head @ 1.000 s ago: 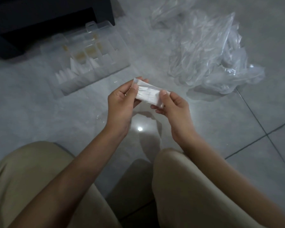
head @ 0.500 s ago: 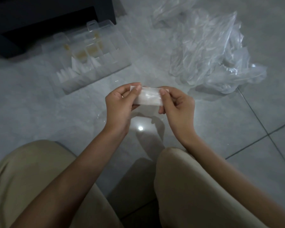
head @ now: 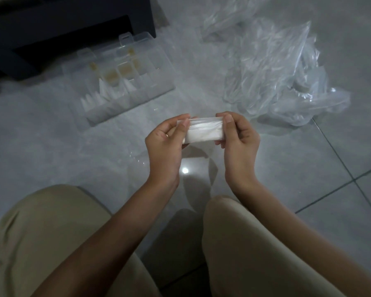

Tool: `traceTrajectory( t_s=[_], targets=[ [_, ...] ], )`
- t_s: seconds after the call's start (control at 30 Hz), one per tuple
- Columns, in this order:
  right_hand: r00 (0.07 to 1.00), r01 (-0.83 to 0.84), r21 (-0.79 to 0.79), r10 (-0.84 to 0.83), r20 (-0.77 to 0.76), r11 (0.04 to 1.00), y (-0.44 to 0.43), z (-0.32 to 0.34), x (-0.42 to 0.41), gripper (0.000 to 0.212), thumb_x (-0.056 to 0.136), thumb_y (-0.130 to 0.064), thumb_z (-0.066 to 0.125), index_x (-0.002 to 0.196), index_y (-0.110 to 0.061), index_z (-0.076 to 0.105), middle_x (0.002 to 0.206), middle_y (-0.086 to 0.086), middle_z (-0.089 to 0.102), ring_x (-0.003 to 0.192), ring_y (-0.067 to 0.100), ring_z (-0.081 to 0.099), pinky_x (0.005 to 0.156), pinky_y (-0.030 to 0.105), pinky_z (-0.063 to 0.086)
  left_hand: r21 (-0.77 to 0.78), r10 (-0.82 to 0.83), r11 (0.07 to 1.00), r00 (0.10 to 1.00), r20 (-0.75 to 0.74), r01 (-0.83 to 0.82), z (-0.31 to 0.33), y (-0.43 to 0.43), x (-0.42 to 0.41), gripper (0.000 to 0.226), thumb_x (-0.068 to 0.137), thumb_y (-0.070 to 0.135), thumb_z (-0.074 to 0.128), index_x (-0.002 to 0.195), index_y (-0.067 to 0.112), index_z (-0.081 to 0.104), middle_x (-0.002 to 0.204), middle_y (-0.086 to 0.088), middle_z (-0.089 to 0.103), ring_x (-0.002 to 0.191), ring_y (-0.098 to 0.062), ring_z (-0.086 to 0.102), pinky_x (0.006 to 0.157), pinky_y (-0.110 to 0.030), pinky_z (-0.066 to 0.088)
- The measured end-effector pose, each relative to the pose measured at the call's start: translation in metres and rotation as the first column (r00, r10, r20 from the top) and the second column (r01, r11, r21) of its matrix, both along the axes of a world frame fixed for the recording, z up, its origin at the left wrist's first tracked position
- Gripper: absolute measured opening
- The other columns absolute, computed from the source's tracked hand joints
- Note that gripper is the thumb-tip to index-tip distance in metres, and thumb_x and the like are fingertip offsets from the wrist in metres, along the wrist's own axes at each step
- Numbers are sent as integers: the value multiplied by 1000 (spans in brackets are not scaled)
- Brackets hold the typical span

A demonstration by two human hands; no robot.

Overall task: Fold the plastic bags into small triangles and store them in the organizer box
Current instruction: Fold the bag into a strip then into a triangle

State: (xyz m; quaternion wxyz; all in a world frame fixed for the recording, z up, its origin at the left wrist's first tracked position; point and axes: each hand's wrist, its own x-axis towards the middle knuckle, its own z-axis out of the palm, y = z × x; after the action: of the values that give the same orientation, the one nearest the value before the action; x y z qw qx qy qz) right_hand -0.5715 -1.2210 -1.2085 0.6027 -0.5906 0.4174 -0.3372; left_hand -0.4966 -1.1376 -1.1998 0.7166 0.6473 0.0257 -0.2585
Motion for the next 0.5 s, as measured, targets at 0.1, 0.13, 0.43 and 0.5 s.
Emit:
traceTrajectory(
  t_s=[0.1,0.13,0.43,0.5],
  targets=[
    [1000,9,-26,-9,-9,1000,0,2,-1,19,98,-10,52,91,-11,70,71,-9,63,60,1,53,56,15,43,-10,11,1000,1000,-22,-11,-1,1,-1,12,91,7,63,90,15,72,91,-1,73,85,-12,67,70,-25,57],
    [1000,5,-60,-6,-11,998,-1,3,-2,19,98,-9,53,91,-11,70,71,-10,63,61,0,54,57,14,42,-13,9,1000,1000,-25,-9,-1,2,-1,12,92,7,61,92,13,72,93,-4,73,86,-14,67,71,-26,57],
    [958,-285,-357,250,-142,890,-24,8,-4,15,93,-10,58,91,-18,70,88,-15,68,81,-4,63,75,12,44,256,-327,932,903,278,258,-1,16,26,38,81,15,74,116,18,59,115,5,64,105,-4,62,89,-15,47],
    [888,-459,-427,397,-231,779,-33,9,-2,13,93,-15,60,95,-21,71,93,-16,69,85,-3,66,76,15,48,406,-601,789,715,356,461,2,20,35,50,79,19,78,124,24,55,121,9,60,110,1,57,94,-10,41]
  ],
)
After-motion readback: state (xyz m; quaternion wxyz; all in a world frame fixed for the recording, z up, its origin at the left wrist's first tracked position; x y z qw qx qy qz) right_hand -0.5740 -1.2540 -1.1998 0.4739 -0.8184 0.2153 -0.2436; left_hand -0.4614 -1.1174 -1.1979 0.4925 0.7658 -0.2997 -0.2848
